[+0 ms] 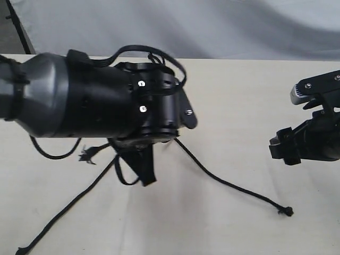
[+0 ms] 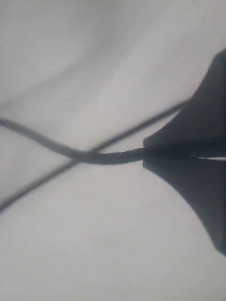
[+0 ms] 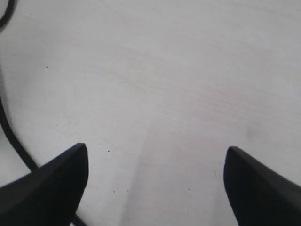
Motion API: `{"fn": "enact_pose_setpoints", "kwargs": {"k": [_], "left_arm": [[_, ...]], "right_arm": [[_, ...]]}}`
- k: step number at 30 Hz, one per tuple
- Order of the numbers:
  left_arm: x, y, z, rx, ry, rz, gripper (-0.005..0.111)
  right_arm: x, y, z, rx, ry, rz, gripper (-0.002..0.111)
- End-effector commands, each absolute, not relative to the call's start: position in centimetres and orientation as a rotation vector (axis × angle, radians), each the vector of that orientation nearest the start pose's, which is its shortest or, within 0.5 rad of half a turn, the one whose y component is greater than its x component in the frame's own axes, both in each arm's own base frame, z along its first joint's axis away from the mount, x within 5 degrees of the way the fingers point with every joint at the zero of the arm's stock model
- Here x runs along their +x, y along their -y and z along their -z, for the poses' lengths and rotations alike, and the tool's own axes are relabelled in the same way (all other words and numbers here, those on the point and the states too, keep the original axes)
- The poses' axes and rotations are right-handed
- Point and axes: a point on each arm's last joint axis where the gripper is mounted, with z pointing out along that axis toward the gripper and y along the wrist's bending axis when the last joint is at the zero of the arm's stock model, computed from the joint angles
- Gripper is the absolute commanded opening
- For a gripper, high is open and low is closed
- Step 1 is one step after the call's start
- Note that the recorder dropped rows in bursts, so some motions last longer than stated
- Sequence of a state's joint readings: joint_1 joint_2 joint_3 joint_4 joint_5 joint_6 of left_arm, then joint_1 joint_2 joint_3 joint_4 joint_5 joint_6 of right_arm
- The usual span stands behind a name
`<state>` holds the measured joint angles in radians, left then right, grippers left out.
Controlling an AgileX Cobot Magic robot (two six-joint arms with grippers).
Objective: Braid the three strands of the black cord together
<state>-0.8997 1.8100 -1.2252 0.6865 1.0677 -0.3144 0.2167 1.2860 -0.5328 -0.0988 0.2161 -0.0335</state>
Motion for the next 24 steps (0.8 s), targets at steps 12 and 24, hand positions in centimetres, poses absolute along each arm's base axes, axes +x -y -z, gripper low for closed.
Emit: {"fn": "enact_pose_setpoints", "kwargs": {"k": [12, 24], "left_arm": [[26.2, 9.0, -10.6, 0.748, -2.856, -0.406, 0.001], [18.7, 19.3, -9.8, 1.08, -2.889, 0.117, 0.001]], "right_arm": [[22.1, -4.6, -19.8, -0.39, -2.41, -0.02, 0.074], [22.2, -4.6, -19.7, -0.377, -2.414, -0.029, 0.074]]}}
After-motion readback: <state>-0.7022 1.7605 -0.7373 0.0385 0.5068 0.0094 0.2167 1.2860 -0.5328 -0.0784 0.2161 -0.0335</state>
